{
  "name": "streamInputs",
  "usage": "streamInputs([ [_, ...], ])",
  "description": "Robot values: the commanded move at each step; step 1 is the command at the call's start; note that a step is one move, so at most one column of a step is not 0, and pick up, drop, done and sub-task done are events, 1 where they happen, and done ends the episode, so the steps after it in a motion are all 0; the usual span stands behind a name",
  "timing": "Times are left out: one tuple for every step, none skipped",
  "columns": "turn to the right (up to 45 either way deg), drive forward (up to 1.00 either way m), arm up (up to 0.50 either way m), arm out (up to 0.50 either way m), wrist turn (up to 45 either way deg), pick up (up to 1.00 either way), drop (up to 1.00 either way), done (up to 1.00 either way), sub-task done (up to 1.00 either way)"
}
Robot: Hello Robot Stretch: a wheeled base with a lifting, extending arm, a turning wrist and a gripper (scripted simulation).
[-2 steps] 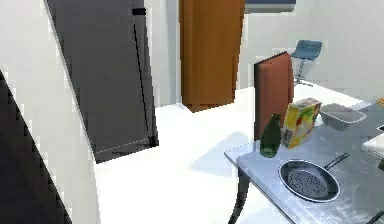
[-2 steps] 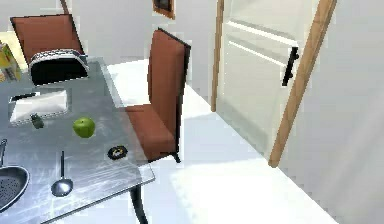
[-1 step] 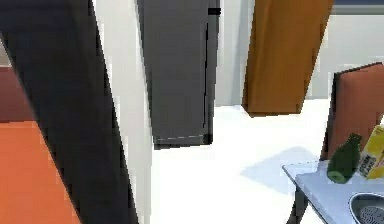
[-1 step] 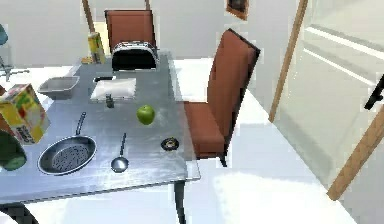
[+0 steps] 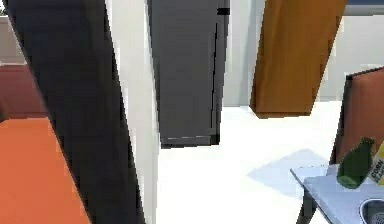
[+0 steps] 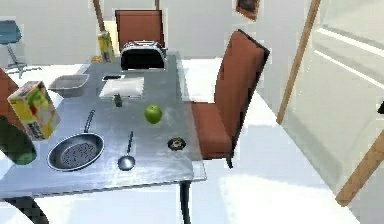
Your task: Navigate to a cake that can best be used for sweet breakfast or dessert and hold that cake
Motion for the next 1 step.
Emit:
streamInputs([
  [45.0,0.0,0.0,0.0,0.0,0.0,0.0,0.0,0.0],
])
